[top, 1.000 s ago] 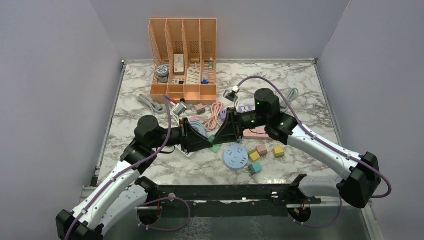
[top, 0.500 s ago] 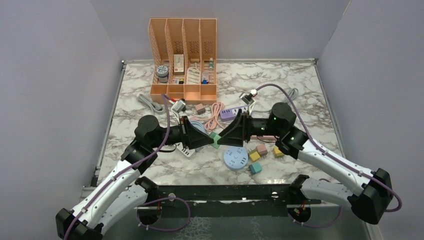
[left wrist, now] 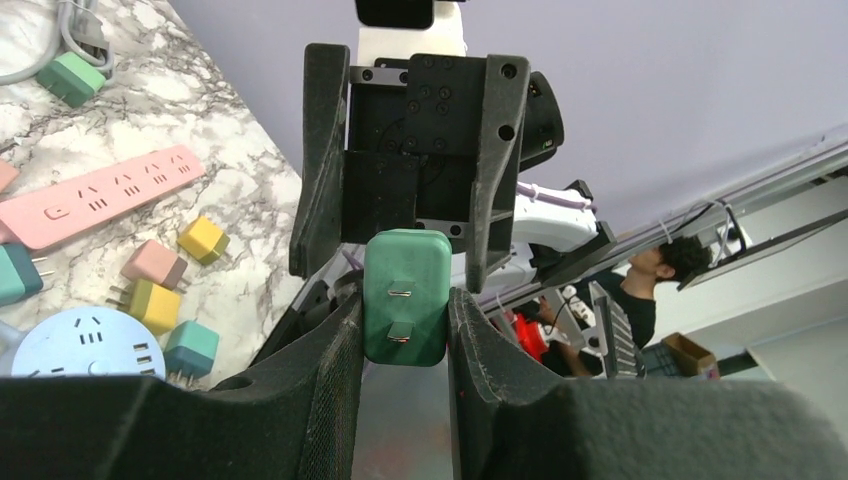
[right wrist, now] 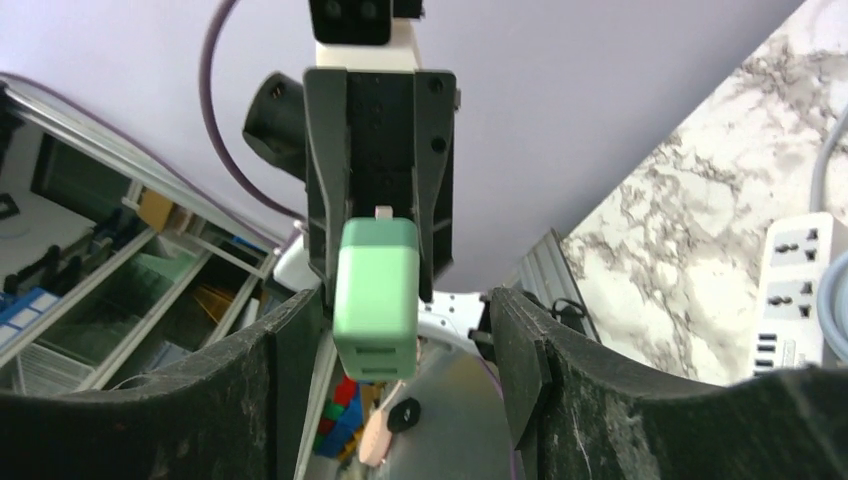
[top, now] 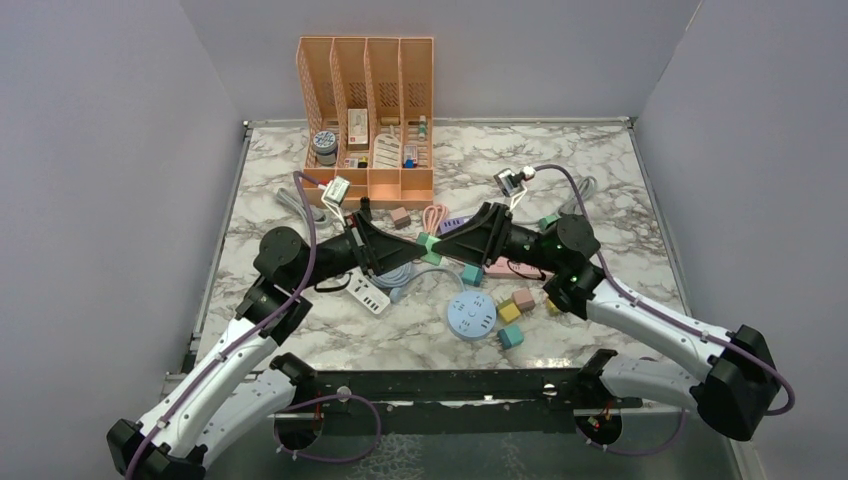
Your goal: Insert the plug
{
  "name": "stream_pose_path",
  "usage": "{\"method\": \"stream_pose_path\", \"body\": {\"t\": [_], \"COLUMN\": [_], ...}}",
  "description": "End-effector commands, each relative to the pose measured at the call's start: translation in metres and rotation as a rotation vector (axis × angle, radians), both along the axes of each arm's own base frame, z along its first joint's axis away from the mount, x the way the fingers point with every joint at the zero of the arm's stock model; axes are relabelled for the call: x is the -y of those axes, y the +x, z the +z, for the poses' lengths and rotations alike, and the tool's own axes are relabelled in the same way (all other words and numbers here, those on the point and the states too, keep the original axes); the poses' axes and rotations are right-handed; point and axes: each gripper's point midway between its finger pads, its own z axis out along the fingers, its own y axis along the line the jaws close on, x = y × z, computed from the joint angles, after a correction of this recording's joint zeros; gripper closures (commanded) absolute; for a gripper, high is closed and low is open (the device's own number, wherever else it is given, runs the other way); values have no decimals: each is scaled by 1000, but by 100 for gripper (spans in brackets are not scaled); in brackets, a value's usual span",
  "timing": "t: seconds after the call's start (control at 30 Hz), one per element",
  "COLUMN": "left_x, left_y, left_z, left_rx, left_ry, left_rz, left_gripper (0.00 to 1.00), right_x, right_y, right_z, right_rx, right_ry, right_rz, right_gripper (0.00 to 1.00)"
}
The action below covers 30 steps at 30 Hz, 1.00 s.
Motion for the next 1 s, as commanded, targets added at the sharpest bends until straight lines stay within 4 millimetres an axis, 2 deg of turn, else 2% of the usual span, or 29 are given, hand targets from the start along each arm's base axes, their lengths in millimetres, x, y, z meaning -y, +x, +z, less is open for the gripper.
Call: {"method": "stream_pose_path", "body": {"t": [0.0, 0.13, 0.43, 0.73, 0.83, 0.97], "left_x": [-2, -4, -9, -8, -8, -8], "left_y": [6, 10, 20, 21, 21, 22], "left_z": [20, 17, 12, 6, 2, -6], "left_rx": [3, -5, -11, -25, -28, -37], "left_ry": [-60, -62, -70, -63, -58, -46], "left_rz": [42, 67, 139, 139, 140, 143], "left_gripper": [100, 100, 100, 100, 100, 100], "right_x": [-5, -10, -8, -19, -23, -26], "right_y": [10, 9, 3, 12, 14, 17], "right_z": [37, 35, 15, 5, 4, 3], "right_rx": [34, 2, -52, -60, -51, -39], "right_ry": [110, 126, 97, 31, 12, -18], "right_rz": [-18, 20, 41, 48, 52, 50], "right_gripper": [40, 46, 48, 69, 69, 63]}}
